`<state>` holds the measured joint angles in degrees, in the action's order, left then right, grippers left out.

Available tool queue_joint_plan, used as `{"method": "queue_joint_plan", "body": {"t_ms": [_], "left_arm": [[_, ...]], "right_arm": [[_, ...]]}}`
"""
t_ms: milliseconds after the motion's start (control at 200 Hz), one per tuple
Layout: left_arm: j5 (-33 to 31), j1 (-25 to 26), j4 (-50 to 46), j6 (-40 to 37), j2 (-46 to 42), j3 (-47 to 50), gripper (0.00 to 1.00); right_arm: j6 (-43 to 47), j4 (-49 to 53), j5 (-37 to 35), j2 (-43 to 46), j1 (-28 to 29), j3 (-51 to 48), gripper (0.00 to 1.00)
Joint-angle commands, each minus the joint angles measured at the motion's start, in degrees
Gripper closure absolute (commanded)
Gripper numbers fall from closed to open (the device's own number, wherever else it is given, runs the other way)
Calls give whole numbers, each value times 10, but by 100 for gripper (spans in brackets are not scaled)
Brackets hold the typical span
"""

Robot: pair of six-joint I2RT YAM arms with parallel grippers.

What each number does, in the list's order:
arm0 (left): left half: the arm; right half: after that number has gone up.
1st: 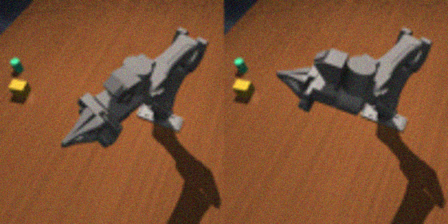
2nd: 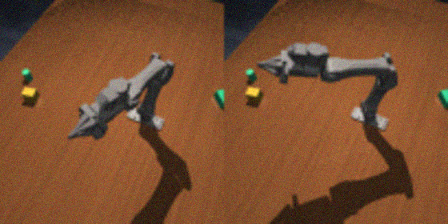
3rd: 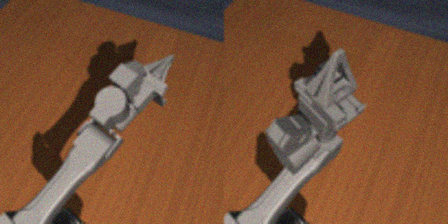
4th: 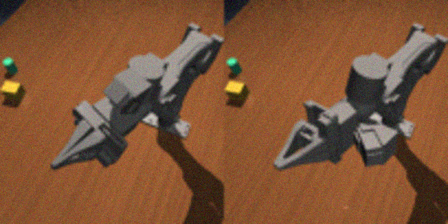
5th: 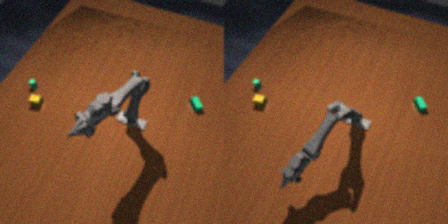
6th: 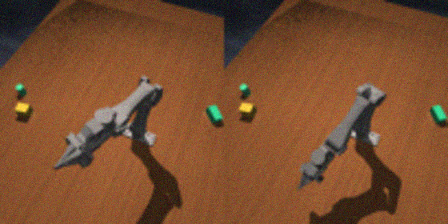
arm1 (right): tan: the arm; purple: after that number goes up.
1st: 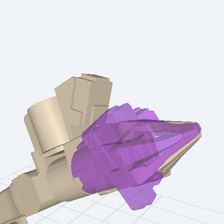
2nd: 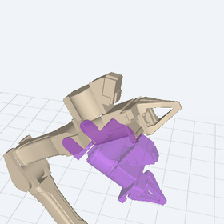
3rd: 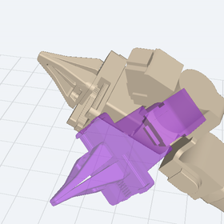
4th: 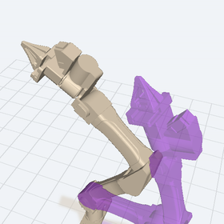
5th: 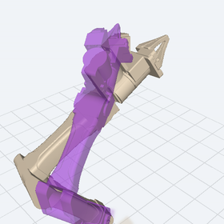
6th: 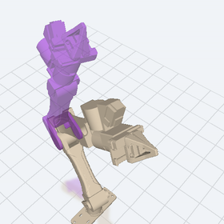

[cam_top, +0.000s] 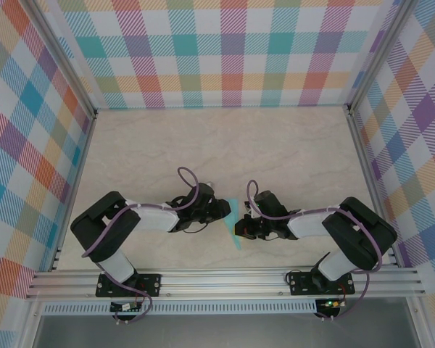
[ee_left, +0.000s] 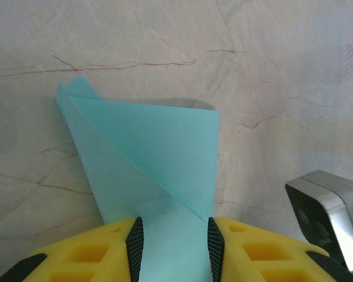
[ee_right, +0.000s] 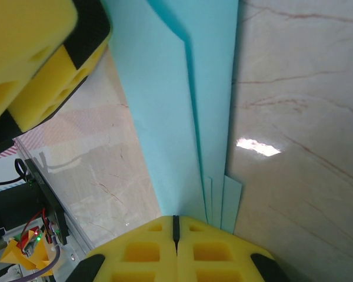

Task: Fold a paper plane with a square sheet of paper (pick it up from the middle)
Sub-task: Fold the wing for the fifth time at the center of the table.

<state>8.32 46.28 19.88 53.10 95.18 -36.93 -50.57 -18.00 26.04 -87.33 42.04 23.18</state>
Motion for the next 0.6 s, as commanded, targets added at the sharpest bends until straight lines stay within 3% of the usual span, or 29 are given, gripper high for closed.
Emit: {"method": "queue_joint_plan", "body": {"t_ms": [0, 595], "left_arm": [[4, -13, 21, -4, 22, -14, 64], [-10, -55, -70, -49, 55, -70, 65]], "right_arm": [[6, 65, -33, -31, 1, -26, 97], [28, 86, -22, -30, -3, -25, 97]]}}
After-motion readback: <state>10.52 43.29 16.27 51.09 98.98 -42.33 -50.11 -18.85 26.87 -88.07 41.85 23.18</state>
